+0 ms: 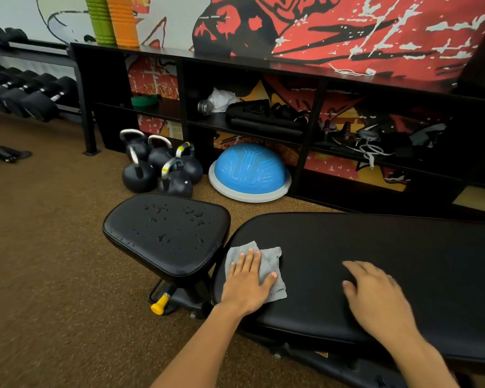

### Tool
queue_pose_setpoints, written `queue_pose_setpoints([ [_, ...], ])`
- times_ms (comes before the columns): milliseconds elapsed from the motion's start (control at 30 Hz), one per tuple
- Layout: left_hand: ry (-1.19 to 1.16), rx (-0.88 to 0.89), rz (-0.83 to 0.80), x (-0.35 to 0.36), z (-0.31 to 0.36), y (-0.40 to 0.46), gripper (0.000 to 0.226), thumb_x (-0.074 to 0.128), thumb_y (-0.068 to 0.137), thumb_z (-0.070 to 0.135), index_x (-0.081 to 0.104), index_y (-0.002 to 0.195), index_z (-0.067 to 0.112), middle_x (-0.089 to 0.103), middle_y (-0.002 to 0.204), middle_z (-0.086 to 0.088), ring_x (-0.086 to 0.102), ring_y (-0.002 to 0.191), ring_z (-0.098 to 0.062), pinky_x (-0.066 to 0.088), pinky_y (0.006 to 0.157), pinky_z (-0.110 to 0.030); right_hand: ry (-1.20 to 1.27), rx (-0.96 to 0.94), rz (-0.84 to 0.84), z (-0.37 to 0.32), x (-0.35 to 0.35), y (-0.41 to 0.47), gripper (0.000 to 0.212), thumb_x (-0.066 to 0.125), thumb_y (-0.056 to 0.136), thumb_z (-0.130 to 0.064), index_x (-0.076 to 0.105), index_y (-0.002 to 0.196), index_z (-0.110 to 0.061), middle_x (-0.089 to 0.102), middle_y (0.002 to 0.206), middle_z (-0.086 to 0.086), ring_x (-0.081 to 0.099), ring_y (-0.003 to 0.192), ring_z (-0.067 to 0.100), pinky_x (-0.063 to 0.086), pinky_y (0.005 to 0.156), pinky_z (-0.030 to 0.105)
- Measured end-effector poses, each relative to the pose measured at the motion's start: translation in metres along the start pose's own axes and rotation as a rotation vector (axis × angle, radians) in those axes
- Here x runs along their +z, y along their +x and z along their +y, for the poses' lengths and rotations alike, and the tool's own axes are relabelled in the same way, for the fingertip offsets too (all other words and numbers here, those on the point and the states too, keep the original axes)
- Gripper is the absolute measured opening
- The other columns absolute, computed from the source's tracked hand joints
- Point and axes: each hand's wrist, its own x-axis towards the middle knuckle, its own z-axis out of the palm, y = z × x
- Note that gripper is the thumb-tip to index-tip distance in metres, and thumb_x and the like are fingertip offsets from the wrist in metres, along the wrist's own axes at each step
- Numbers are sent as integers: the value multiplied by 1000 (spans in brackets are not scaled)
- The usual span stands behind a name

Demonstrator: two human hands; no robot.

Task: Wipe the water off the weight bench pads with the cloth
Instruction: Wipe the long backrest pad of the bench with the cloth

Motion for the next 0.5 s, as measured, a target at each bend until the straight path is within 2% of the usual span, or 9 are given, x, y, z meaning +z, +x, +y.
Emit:
queue_pose_setpoints([
  [100, -46, 49, 2, 1, 12, 0, 63, 19, 98, 50, -3, 150, 21, -11, 158, 3, -14, 144, -13, -10, 117, -34, 194, -105, 9, -33, 16, 10, 48, 44, 96, -20, 36, 143, -22, 38, 147, -5, 34, 135, 14, 29, 111, 31],
  [200, -270, 54, -68, -2, 21, 9, 53, 13, 101, 43, 4, 150, 24, -10, 156, 9, -15, 141, -6, -11, 116, -32, 318, -156, -23, -65, 32, 24, 54, 38, 95, -8, 28, 146, -20, 29, 152, -4, 29, 139, 13, 30, 111, 28],
  [267, -620, -35, -144, -10, 22, 15, 61, 22, 95, 60, 19, 148, 30, -1, 154, 14, -6, 140, -3, -1, 119, -36, 371, -150, -48, -83, 37, 34, 57, 36, 93, -2, 27, 147, -19, 28, 153, -3, 30, 139, 14, 33, 108, 28],
  [300, -829, -118, -152, -11, 20, 20, 72, 29, 87, 72, 26, 147, 32, 10, 154, 13, 6, 142, -5, 8, 119, -37, 392, -147, -54, -91, 40, 39, 57, 37, 91, -1, 29, 145, -19, 32, 150, -2, 35, 135, 16, 36, 103, 29],
  [333, -1015, -154, -158, -11, 16, 24, 74, 32, 85, 74, 28, 146, 31, 20, 151, 13, 18, 141, -7, 15, 118, -36, 407, -151, -57, -98, 46, 44, 55, 38, 91, -2, 32, 142, -19, 37, 146, -2, 40, 131, 17, 39, 97, 30],
  [400, -1185, -124, -89, -21, 19, 21, 54, 25, 96, 55, 26, 146, 32, 29, 144, 14, 28, 136, -7, 19, 116, -30, 412, -153, -63, -110, 60, 53, 48, 39, 92, -7, 35, 138, -19, 41, 141, -1, 42, 127, 18, 39, 95, 29],
  [433, -1224, -106, -30, -24, 18, 21, 49, 23, 99, 47, 26, 145, 32, 31, 146, 12, 29, 136, -7, 21, 114, -28, 373, -157, -59, -114, 70, 58, 46, 39, 94, -12, 34, 139, -19, 41, 142, 1, 39, 130, 18, 36, 100, 29],
  [500, -1275, -80, 70, -27, 16, 20, 45, 27, 100, 39, 28, 144, 33, 35, 147, 9, 32, 135, -5, 23, 111, -25, 198, -192, -71, -121, 87, 67, 52, 41, 95, -24, 26, 144, -17, 29, 151, 7, 22, 141, 23, 21, 115, 33],
])
